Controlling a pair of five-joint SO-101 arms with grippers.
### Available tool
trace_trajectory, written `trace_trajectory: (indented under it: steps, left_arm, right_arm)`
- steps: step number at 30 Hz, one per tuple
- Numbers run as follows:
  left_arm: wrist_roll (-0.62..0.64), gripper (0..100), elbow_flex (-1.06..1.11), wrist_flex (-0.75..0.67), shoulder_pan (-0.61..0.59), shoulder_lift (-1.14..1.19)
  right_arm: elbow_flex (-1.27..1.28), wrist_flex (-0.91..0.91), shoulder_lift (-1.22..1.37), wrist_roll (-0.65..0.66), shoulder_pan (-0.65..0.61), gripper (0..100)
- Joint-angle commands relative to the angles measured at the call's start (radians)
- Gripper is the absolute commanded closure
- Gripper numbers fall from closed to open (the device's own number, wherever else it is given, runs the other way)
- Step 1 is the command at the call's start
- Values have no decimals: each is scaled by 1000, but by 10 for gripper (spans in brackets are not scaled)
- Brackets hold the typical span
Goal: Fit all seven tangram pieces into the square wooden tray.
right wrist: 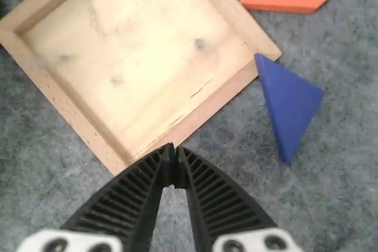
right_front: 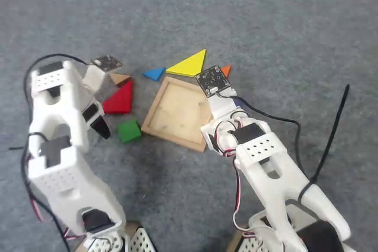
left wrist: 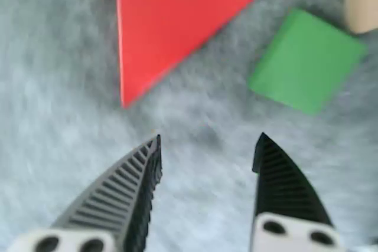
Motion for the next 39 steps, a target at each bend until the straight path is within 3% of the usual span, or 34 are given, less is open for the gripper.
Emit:
trace_trajectory:
  steps: [1,6,11,15,23,34,39]
  left_arm:
    - [348,754,19,69,9,-169]
    - [637,768,240,-83,-15,-405]
    - [962,921,475,-279,40,-674]
    - [1128,972,568,-397,89,-729]
    - [1258,988,484,-486,86,-396]
    - [1250,987,199,-482,9,-144]
    - [1250,987,120,-474,83,-40]
  right_arm:
    - [-25,-24,12,12,15,989]
    - [-25,-24,12,12,15,989]
    - [-25,-25,12,12,15,989]
    - [-25,-25,12,12,16,989]
    - [-25,-25,12,12,16,989]
    - [-25,-25,12,12,15,989]
    - [-25,-27,12,12,15,989]
